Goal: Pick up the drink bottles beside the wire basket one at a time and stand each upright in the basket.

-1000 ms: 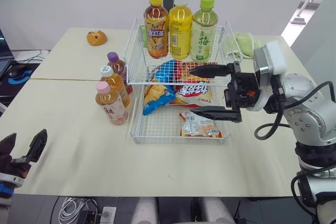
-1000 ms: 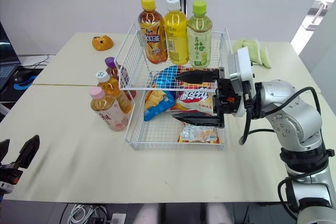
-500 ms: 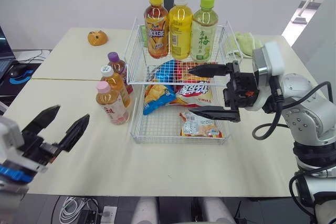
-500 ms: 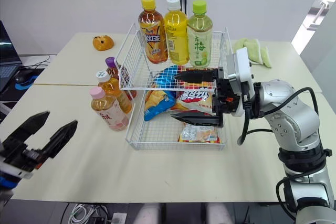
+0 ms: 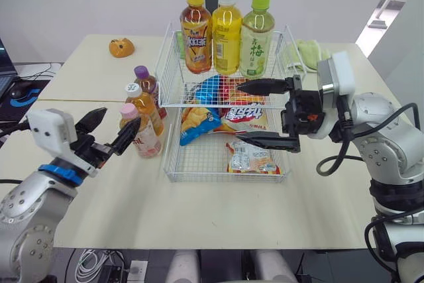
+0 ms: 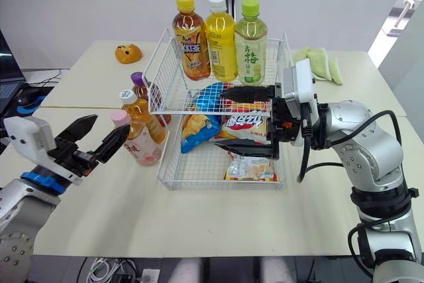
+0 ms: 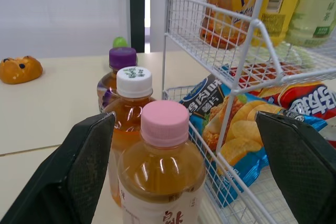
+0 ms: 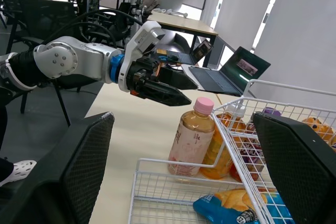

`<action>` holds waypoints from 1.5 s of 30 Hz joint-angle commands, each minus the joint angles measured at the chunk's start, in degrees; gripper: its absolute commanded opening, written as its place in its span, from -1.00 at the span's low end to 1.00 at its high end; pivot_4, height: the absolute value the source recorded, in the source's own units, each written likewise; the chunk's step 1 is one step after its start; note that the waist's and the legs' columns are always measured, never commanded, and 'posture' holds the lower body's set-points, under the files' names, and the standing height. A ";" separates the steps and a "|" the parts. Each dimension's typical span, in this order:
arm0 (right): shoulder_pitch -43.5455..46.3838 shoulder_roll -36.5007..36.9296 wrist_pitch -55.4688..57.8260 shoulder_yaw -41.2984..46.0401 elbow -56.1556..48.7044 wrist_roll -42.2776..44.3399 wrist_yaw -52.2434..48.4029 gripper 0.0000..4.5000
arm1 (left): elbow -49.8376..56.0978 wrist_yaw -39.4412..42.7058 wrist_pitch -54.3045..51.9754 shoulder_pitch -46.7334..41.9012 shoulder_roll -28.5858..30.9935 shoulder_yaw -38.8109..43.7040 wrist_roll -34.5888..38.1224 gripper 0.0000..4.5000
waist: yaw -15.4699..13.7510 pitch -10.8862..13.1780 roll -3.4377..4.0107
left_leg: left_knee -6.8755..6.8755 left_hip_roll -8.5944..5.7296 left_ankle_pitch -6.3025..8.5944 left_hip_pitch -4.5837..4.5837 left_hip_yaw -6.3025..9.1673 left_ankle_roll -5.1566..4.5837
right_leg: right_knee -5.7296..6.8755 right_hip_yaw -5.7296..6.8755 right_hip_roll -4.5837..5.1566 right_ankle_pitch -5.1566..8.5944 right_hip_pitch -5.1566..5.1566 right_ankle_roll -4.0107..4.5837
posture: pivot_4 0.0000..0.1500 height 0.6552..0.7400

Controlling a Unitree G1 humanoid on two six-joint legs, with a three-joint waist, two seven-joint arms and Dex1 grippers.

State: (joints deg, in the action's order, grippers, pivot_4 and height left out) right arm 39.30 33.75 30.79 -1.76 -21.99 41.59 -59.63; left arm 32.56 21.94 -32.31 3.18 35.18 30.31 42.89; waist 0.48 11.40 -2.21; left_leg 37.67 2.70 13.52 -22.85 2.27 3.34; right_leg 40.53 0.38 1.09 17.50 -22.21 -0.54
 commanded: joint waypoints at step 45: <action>0.63 1.20 2.51 2.50 -4.42 1.94 4.55 1.00 | -8.87 4.71 2.12 -9.33 -0.37 -7.07 -8.89 -0.39 | -0.13 0.00 0.00 | -0.75 -0.01 0.00 -0.04 0.00 0.02 | -0.66 0.08 0.06 -0.03 -0.01 -0.01 | 1.00 1.00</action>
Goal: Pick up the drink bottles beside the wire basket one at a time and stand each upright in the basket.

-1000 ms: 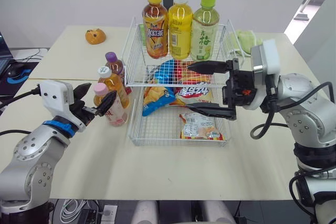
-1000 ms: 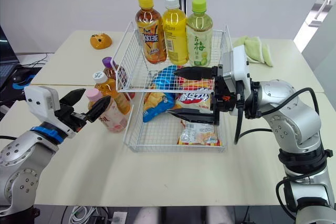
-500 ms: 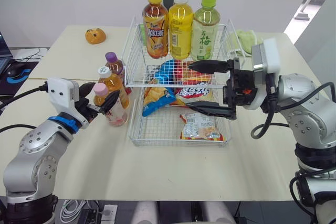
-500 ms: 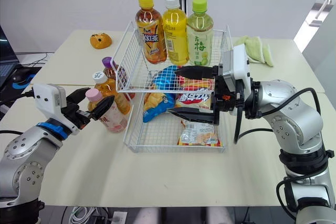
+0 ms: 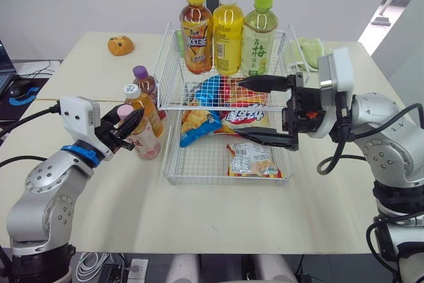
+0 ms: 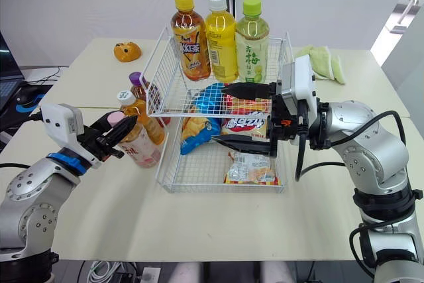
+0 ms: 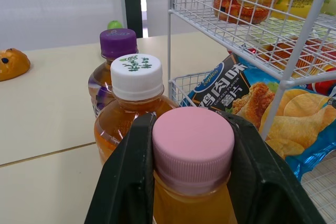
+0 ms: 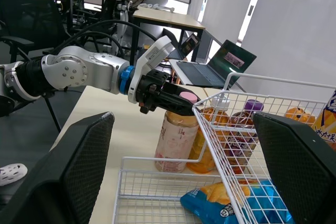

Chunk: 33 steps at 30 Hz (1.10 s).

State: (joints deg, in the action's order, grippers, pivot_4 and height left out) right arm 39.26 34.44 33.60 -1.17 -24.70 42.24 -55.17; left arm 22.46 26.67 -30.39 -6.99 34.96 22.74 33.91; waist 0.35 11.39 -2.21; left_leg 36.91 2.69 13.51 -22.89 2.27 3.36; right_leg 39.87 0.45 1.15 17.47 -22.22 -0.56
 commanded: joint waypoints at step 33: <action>1.64 -1.61 0.34 2.06 -0.39 3.12 0.83 1.00 | -21.23 30.96 -21.83 -23.47 41.88 15.00 27.74 -0.39 | 0.82 0.10 0.05 | -0.10 0.02 0.00 -0.05 -0.04 0.00 | -0.05 0.07 -0.04 0.03 -0.12 -0.02 | 1.00 1.00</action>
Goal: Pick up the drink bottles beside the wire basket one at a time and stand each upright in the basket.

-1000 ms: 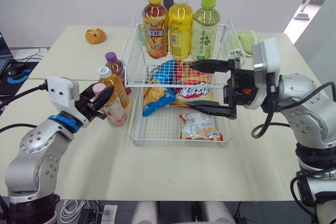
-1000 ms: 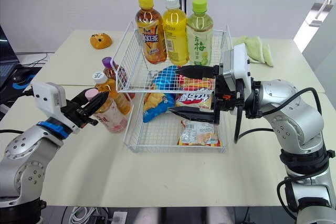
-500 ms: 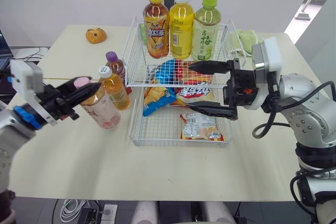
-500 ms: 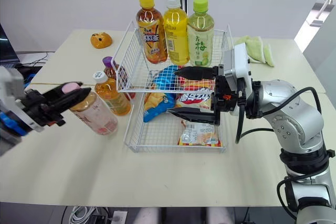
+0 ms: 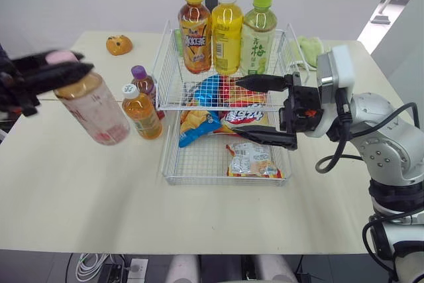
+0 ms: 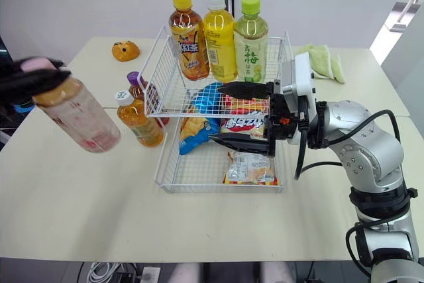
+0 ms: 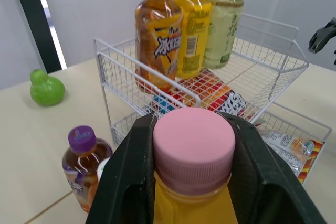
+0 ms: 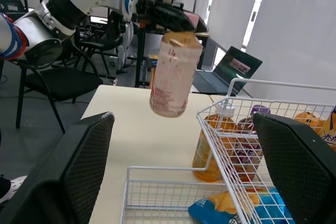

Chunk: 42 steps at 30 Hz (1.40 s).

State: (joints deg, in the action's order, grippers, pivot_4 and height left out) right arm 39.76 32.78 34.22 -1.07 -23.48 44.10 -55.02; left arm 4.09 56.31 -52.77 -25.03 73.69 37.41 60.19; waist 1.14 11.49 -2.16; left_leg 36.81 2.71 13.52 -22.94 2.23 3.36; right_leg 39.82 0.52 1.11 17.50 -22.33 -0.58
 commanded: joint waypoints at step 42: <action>-15.39 10.74 8.97 17.50 -23.29 6.62 27.51 1.00 | -32.14 20.97 26.97 -57.45 -44.58 -38.59 -29.87 -0.39 | 0.50 0.04 -0.01 | 0.24 -0.12 -0.03 -0.98 -0.06 0.01 | 0.18 -0.05 0.02 0.00 -0.89 -0.04 | 1.00 1.00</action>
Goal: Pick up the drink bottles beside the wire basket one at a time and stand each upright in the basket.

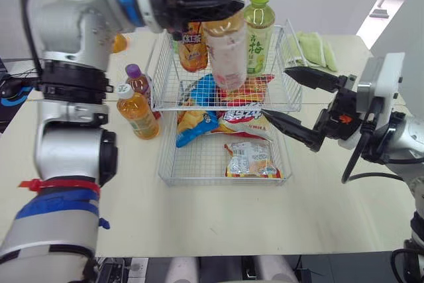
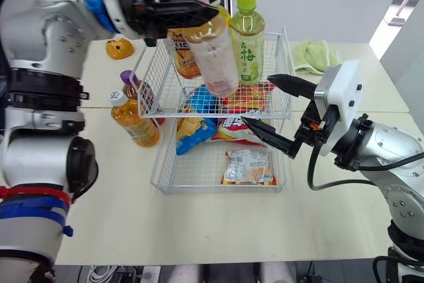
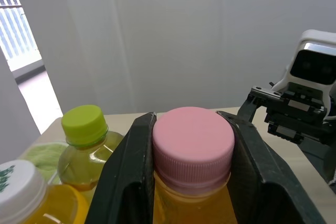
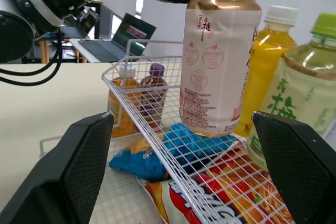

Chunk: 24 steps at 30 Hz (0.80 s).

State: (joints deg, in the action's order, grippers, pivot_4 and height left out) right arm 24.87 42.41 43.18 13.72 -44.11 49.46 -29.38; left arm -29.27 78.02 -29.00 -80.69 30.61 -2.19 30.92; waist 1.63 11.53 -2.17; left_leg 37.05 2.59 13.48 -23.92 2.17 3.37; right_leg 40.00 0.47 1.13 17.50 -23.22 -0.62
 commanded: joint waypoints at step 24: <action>-2.57 3.58 -0.28 3.30 -3.69 3.21 6.12 1.00 | -3.00 -4.59 4.36 -1.92 -9.59 0.12 -7.35 -0.39 | -0.10 -0.01 0.02 | 0.07 -0.02 -0.01 0.04 0.03 -0.02 | 0.10 0.01 -0.03 0.00 0.04 0.00 | 1.00 1.00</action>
State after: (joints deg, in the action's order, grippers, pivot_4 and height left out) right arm 21.40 45.31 44.17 16.59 -46.49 52.57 -23.60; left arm -32.67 73.49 -25.37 -80.71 21.06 -3.00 23.74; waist 1.54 11.52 -2.15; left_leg 37.11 2.57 13.47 -23.88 2.19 3.36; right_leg 40.11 0.47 1.10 17.50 -23.19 -0.62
